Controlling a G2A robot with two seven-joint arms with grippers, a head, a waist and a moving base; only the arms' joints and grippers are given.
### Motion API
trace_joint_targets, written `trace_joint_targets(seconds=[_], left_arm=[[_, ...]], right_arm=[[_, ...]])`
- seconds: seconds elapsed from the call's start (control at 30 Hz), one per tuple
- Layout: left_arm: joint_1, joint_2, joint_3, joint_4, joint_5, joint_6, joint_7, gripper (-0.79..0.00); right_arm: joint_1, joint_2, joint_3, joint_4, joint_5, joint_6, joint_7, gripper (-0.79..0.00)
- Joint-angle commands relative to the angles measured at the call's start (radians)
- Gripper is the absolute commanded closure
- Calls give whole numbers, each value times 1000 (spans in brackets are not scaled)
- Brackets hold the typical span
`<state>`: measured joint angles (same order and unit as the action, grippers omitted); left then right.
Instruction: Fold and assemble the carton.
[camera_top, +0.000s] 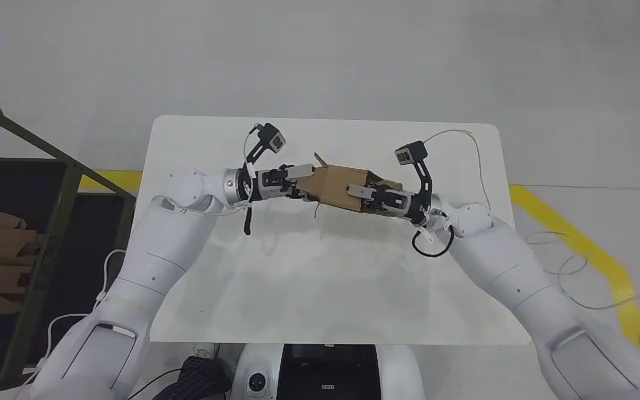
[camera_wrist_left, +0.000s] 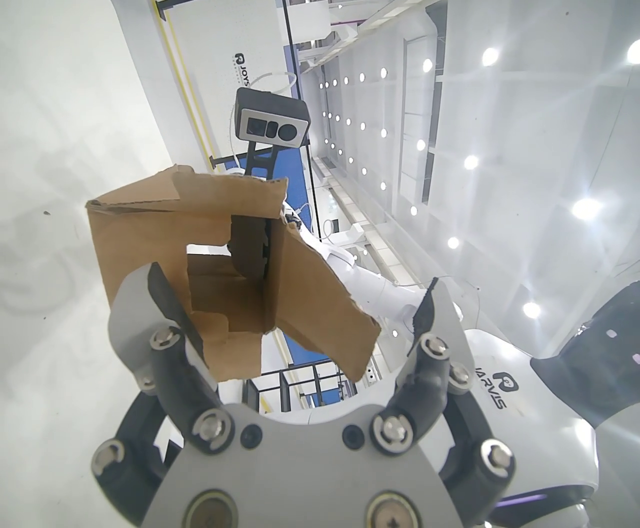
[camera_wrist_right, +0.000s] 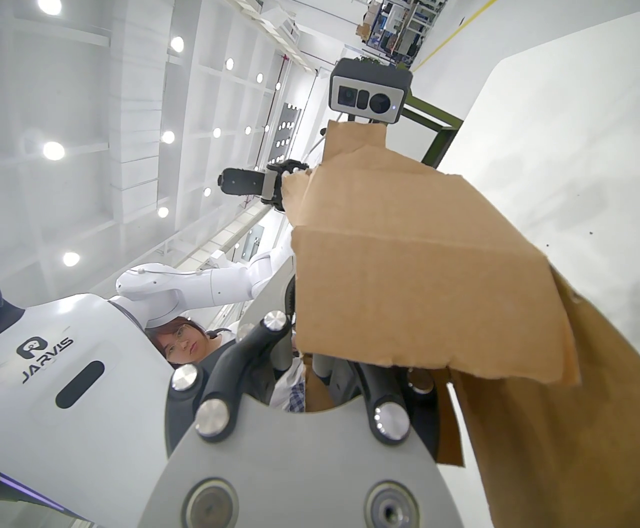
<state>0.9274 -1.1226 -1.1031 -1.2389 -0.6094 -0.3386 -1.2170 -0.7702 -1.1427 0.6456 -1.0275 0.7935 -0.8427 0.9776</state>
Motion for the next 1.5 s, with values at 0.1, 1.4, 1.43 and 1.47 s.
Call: trace_joint_targets(seconds=[0.1,1.4,1.43,1.47], left_arm=[[-3,-2,5,-2,5,2,1,-785],[57,1,-16,-76,-17,19,-21,-785],[55,0,-16,-78,-17,17,-22,-785],[54,0,-18,-78,-19,16,-22,-785]], right_arm=[[0,-1,-5,2,8,1,1,0],[-9,-14,80,125,93,-17,-17,0],[-9,-17,79,129,88,-16,-17,0],[-8,-19,78,133,82,-17,-17,0]])
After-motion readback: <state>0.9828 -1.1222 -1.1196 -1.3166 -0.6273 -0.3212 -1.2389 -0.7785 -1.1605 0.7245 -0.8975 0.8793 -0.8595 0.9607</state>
